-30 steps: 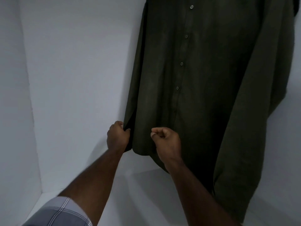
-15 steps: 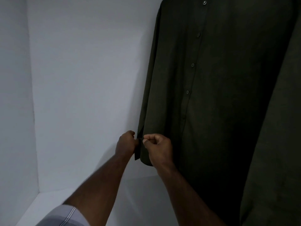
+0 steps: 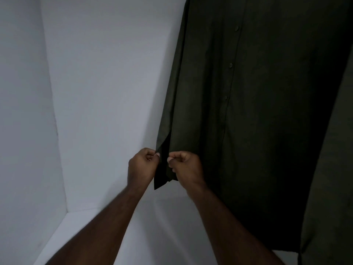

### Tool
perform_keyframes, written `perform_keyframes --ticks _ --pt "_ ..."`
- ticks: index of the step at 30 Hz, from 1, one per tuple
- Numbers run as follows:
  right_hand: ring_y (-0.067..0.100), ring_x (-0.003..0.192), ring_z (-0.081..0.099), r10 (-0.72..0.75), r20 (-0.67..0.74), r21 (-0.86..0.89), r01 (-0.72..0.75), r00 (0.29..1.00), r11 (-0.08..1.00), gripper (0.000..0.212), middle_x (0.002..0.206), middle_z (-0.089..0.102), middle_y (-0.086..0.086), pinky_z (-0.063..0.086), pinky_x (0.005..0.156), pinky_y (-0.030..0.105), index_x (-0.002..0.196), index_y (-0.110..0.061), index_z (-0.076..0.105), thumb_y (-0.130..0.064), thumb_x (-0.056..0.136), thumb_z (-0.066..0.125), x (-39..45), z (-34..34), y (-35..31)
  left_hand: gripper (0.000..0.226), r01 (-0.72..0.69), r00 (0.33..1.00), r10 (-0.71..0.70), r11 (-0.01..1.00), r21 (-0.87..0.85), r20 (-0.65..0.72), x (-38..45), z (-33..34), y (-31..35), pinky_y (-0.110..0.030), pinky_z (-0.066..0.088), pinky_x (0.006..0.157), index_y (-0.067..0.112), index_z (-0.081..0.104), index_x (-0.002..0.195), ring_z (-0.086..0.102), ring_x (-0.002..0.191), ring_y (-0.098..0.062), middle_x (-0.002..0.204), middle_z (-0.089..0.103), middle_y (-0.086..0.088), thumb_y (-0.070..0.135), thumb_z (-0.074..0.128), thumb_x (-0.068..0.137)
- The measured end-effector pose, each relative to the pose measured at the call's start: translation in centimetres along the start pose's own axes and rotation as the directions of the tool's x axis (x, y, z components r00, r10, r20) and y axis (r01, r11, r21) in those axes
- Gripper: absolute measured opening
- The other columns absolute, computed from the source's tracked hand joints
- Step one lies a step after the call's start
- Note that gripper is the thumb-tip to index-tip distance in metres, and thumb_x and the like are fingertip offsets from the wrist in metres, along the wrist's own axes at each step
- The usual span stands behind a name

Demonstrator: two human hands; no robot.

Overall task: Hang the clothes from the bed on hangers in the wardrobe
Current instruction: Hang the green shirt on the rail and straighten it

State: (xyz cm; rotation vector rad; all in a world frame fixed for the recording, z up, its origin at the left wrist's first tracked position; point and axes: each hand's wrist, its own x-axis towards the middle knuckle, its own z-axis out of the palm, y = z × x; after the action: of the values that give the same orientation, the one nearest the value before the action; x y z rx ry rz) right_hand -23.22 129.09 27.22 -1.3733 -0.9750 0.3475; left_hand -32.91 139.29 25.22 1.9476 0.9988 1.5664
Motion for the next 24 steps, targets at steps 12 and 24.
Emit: perform_keyframes --ticks 12,24 --pt "0.02 0.087 0.067 0.161 0.061 0.327 -0.173 0.985 0.929 0.008 0.091 0.07 0.004 0.059 0.082 0.037 0.095 -0.017 0.068 -0.016 0.098 0.061 -3.4 3.5 -2.7 0.012 0.162 0.984 -0.129 0.94 -0.302 0.127 -1.1 -7.8 1.1 -0.03 0.052 0.079 0.027 0.071 0.097 0.067 0.093 -0.013 0.1 0.074 0.004 0.027 0.059 0.099" --pt "0.024 0.095 0.07 0.239 0.004 0.399 -0.221 0.971 0.89 0.009 0.103 0.073 0.007 0.061 0.075 0.037 0.103 -0.016 0.069 -0.015 0.095 0.065 -4.3 0.3 -1.7 0.034 0.525 0.814 -0.253 0.705 -0.476 0.523 -1.2 -8.0 1.2 -0.046 0.054 0.098 0.014 0.066 0.122 0.065 0.116 -0.029 0.118 0.073 -0.002 0.035 0.064 0.095"
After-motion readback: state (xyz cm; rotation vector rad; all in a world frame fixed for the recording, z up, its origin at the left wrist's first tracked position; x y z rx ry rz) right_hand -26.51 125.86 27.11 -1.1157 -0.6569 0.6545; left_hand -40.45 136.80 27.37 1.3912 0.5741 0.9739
